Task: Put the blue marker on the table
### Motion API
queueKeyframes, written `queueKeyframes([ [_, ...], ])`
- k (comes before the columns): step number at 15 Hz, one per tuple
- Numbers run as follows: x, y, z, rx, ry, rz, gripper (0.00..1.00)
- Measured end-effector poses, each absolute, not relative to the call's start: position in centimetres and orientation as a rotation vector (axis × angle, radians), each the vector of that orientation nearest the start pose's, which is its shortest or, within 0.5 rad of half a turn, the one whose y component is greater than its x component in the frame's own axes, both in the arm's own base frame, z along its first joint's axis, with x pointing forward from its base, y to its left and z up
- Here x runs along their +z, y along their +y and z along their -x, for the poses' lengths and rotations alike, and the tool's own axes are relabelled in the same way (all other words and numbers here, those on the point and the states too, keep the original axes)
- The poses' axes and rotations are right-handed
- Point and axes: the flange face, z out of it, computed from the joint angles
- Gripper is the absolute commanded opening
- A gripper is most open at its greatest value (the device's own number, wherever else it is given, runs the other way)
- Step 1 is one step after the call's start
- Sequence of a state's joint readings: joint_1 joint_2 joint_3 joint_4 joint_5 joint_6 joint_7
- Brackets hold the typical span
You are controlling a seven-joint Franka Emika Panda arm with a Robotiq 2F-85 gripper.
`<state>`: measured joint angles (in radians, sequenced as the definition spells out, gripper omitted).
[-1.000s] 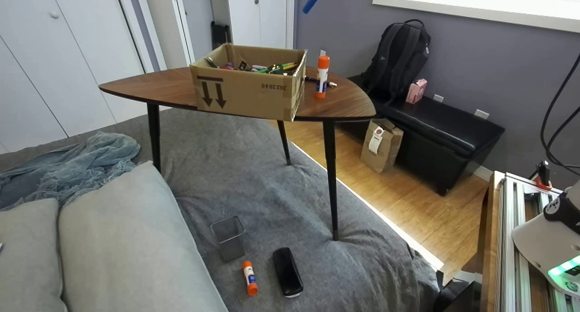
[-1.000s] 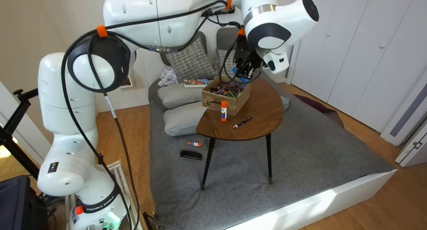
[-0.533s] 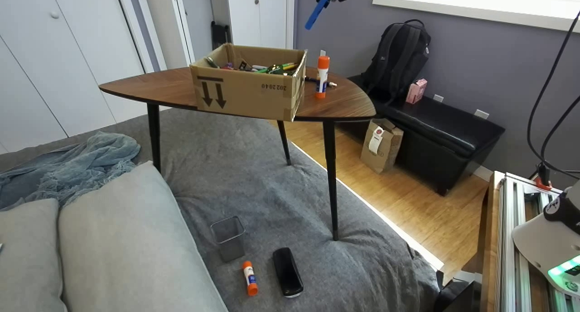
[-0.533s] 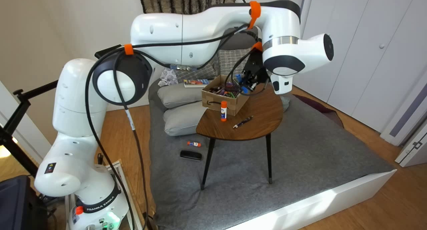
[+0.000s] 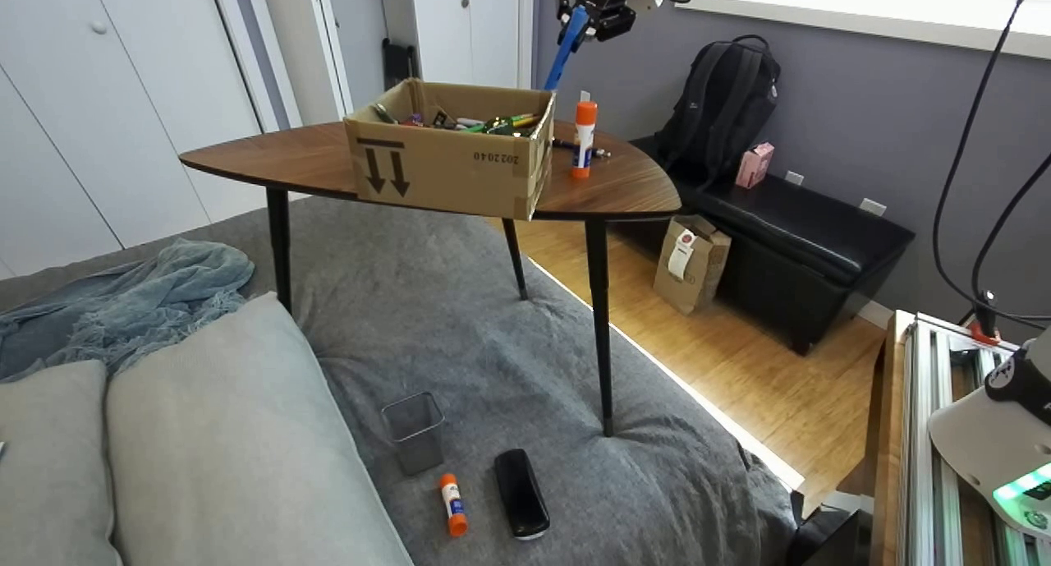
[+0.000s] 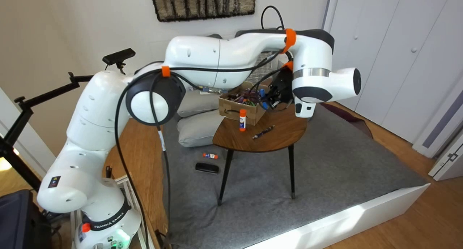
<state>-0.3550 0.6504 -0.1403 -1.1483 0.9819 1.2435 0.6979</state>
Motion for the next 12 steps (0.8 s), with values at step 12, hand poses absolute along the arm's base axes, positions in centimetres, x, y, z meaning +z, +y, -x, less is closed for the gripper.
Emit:
queueKeyframes([
  [12, 36.8, -20.0, -68.7, 0.861, 1.263, 1.758, 0.05],
])
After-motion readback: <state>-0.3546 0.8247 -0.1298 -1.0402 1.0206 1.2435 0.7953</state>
